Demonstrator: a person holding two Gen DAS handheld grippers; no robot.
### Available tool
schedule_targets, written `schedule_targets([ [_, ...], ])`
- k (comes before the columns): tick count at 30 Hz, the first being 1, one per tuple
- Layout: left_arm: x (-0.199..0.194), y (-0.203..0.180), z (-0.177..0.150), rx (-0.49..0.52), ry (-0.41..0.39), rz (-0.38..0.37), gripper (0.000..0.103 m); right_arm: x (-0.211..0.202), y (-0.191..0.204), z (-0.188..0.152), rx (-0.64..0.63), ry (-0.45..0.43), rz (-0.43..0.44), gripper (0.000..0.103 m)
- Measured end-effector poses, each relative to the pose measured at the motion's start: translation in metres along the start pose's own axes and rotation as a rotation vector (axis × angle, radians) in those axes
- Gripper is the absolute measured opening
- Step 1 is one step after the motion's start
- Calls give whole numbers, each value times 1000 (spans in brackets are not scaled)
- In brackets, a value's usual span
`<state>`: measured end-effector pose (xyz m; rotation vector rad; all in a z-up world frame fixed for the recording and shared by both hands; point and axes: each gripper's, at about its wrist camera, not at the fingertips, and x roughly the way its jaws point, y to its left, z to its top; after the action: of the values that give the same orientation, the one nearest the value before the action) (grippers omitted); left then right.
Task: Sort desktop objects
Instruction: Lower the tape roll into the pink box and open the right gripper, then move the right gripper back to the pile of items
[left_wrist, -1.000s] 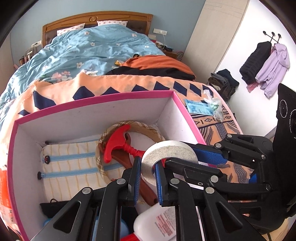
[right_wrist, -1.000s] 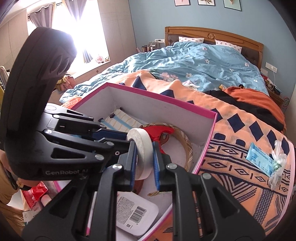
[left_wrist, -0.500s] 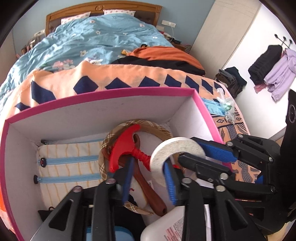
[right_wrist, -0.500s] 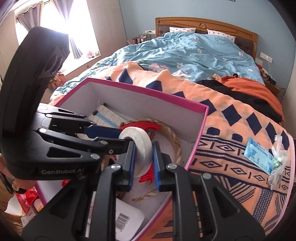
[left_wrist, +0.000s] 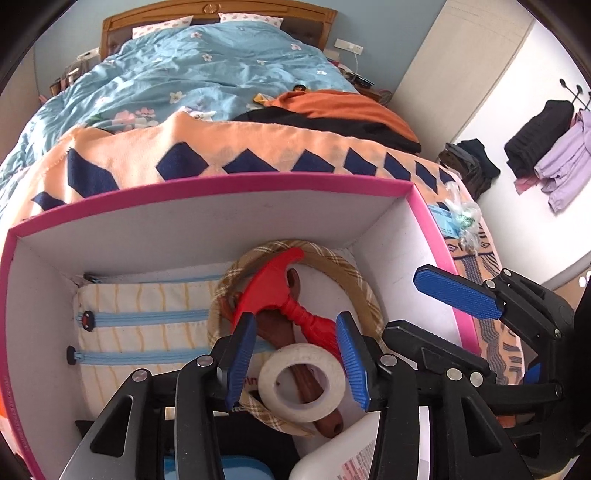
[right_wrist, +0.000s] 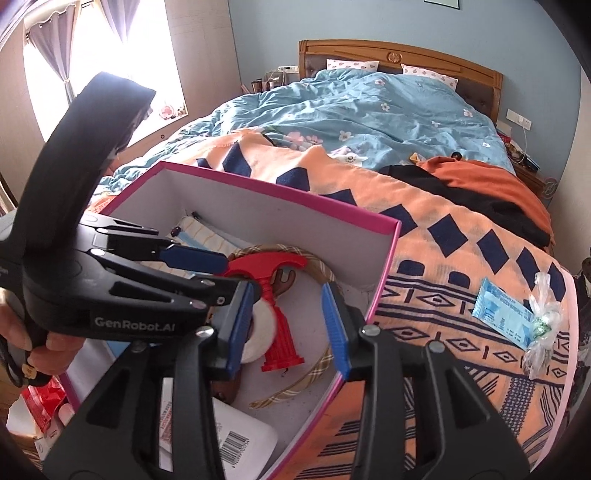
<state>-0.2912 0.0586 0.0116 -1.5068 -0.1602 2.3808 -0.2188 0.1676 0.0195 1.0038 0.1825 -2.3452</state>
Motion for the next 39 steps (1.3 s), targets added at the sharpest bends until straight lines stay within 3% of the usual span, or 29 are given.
schedule_targets([
  [6,-17,-6,-7,38,-48,32,46,-11,4,-9,18,-18,24,45],
  [9,-35,-11,-15,59,-97,41,50,-20,6,-15,30,-38,51,51],
  [13,-64,-19,-31,94,-174,41,55,-42,13,-22,42,-87,98,52],
  [23,-145,-37,-112,209,-338,55,65,-117,52,-64,12,-203,220,60],
  [32,-160,-40,-198,242,-317,65,69,-153,107,-128,-87,-156,330,60],
  [39,-148,-46,-260,293,-240,33,69,-162,120,-184,-46,-105,310,67],
])
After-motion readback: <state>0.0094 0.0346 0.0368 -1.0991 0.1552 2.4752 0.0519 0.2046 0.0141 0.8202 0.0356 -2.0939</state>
